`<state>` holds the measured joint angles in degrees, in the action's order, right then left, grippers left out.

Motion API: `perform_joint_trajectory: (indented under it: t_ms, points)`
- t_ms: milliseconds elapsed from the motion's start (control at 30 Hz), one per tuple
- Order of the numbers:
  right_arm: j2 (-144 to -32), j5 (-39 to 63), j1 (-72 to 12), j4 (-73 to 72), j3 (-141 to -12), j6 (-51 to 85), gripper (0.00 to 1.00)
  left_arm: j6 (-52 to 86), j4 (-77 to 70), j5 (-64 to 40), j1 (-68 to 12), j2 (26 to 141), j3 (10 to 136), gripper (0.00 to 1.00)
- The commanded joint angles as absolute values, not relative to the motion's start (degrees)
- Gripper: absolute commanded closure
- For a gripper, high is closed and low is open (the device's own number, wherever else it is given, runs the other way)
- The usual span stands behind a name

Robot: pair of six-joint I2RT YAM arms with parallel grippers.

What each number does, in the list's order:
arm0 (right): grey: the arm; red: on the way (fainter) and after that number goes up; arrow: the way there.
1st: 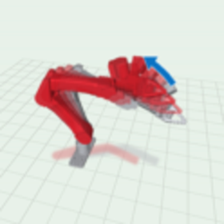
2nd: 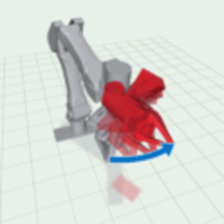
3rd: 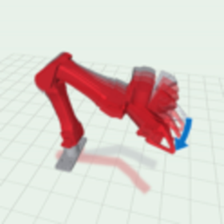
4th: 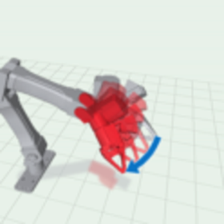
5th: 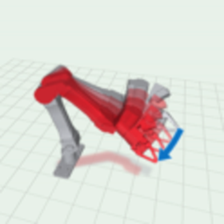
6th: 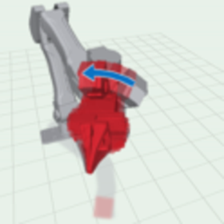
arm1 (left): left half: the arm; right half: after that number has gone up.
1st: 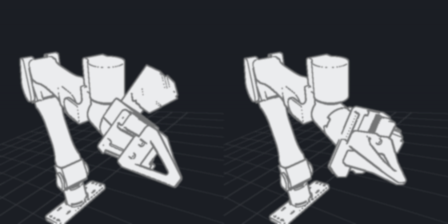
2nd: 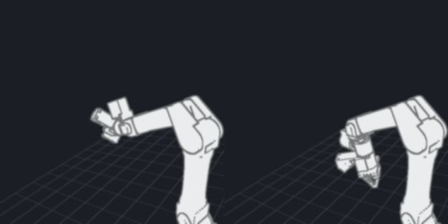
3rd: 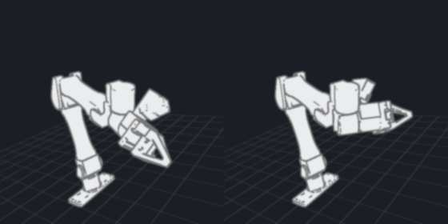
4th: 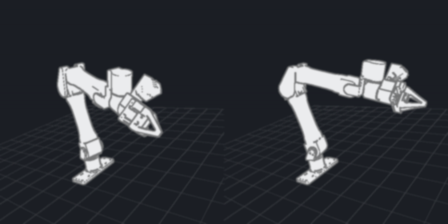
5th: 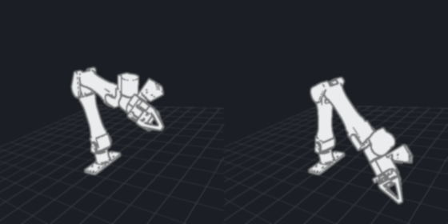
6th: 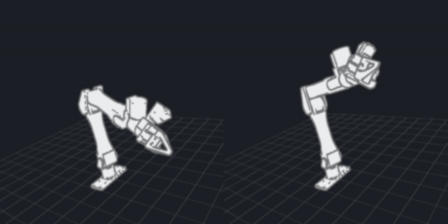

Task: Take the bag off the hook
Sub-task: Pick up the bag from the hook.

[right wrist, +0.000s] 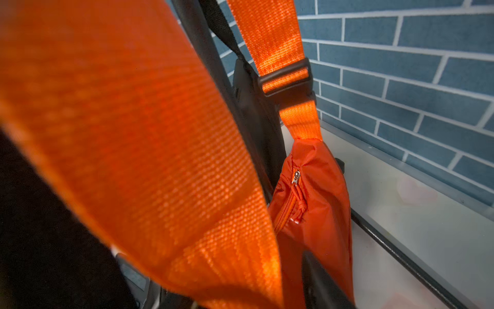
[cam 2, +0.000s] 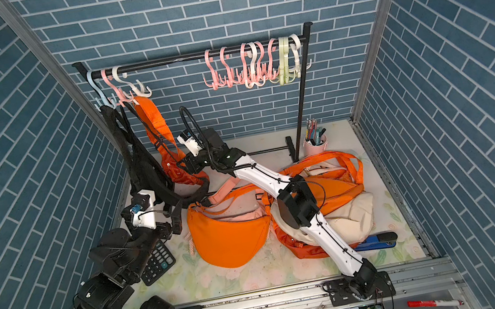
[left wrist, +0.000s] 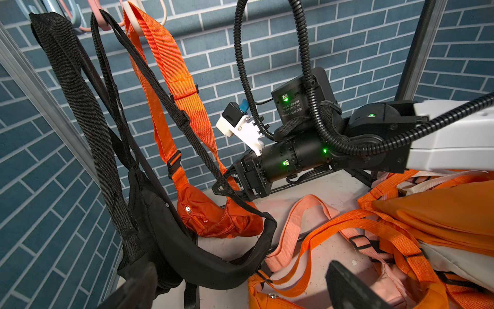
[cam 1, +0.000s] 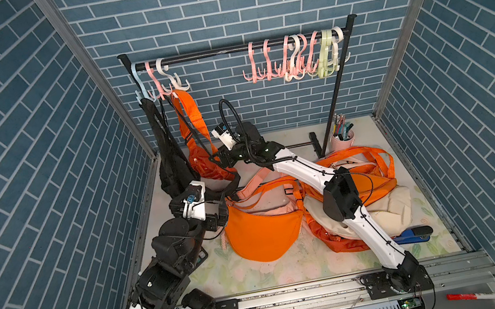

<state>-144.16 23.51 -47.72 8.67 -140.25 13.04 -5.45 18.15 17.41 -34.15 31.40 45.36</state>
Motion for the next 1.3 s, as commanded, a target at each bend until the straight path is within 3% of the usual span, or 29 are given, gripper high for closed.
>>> perform_joint_trajectory:
  t_ms: [0,200,267,1267]
  points:
    - [-144.22,19.83,-48.05,3.88,-140.8,13.89,0.55,-6.24,16.88,18.19,-34.3,31.02,44.62,0.01]
    - [-139.5,17.36,-48.06,-1.32,-133.19,12.36,0.92,-6.44,16.79,18.49,-34.28,31.12,44.56,0.01]
    - [-137.45,16.34,-48.08,-3.42,-129.66,11.88,1.0,-6.52,16.79,18.52,-34.28,31.25,44.55,0.01]
    - [-109.7,11.78,-41.04,-14.18,-92.53,9.76,1.0,-5.53,15.38,19.69,-34.2,36.21,46.76,0.01]
